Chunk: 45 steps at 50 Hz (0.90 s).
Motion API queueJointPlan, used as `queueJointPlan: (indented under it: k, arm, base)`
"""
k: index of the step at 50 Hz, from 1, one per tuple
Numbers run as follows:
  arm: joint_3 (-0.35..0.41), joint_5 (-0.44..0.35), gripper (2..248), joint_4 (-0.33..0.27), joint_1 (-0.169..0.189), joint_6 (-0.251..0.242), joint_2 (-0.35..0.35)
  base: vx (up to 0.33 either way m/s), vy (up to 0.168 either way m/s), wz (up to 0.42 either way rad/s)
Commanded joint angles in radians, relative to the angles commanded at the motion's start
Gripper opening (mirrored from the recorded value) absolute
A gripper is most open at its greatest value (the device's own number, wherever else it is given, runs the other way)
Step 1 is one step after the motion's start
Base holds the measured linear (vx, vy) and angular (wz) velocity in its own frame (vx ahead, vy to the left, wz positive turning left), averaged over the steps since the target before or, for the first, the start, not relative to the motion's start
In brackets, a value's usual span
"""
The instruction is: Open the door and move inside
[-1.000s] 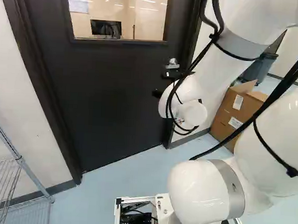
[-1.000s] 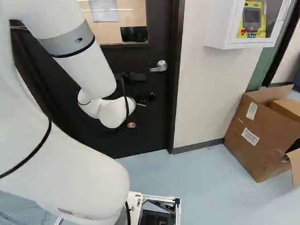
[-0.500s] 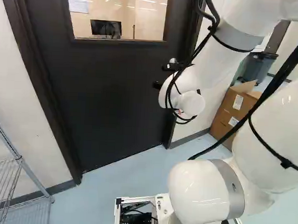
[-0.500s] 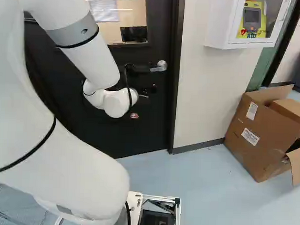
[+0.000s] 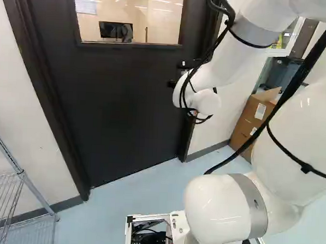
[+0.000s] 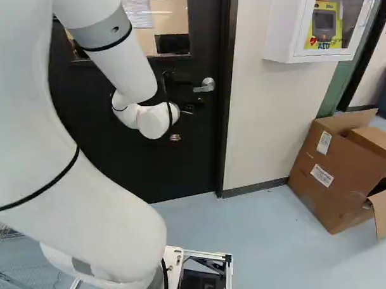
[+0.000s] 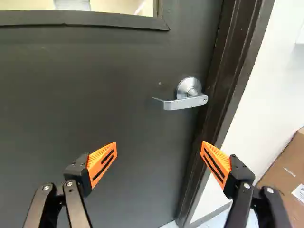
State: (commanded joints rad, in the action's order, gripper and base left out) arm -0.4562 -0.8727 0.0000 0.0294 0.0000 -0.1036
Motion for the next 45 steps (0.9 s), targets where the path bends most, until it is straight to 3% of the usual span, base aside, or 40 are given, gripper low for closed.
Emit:
queueJointPlan:
  k: [24, 45]
  arm:
    - [-0.104, 0.0, 247, -0.017, -0.002, 0.0, 0.05]
    - [-0.165, 0.0, 247, -0.123, 0.024, 0.0, 0.064]
  base:
    - [0.0, 0.0, 0.0]
    - [0.0, 0.0, 0.0]
